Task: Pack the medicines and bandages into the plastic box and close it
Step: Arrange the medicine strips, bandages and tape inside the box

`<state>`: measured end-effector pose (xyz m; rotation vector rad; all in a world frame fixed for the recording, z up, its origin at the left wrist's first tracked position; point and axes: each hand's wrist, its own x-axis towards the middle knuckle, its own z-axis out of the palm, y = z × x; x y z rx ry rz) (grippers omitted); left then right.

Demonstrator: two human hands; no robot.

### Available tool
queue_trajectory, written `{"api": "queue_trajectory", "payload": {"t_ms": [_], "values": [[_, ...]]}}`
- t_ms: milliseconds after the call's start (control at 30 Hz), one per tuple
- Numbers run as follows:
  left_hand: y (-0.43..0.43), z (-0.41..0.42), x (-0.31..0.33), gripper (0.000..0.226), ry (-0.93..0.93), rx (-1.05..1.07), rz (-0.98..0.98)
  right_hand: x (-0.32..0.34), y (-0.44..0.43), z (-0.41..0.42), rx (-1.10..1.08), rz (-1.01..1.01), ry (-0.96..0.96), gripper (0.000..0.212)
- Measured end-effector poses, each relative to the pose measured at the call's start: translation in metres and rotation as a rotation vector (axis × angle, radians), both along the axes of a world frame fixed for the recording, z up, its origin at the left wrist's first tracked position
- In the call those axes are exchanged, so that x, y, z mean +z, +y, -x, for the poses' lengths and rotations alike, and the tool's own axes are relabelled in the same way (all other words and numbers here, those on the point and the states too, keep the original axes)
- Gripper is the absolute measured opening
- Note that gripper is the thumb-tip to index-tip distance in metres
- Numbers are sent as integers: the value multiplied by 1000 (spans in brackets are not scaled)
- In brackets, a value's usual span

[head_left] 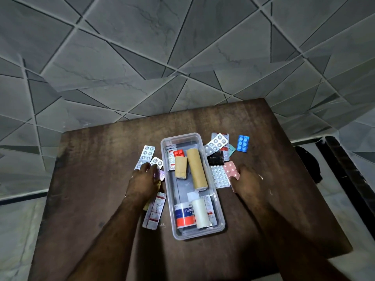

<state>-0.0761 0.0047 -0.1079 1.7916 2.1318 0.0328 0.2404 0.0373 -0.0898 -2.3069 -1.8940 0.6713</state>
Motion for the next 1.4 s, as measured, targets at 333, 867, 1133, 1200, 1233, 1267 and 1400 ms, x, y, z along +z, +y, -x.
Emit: {"api": "queue_trajectory", "payload": {"t_ms": [333, 867, 1133, 1200, 1233, 1267, 1400], "values": [[15, 2, 2, 39, 117, -96, 153, -5, -5, 2, -29, 52, -65, 63], [6, 8, 21, 20, 68, 108, 34, -10, 1, -15, -380, 130, 423, 19], [-2, -6, 50, 25, -284, 499, -135, 34, 18, 11, -460, 84, 782, 13], [-2, -12, 63, 28, -373, 549, -171, 50, 21, 26, -409, 55, 842, 13], [-2, -15, 67, 29, -447, 566, -189, 56, 22, 33, -380, 45, 864, 14], [-3, -17, 69, 28, -540, 584, -203, 63, 22, 41, -348, 39, 872, 14], [-10, -30, 70, 16, -738, 622, -171, 72, 19, 71, -222, 62, 829, 12]]}}
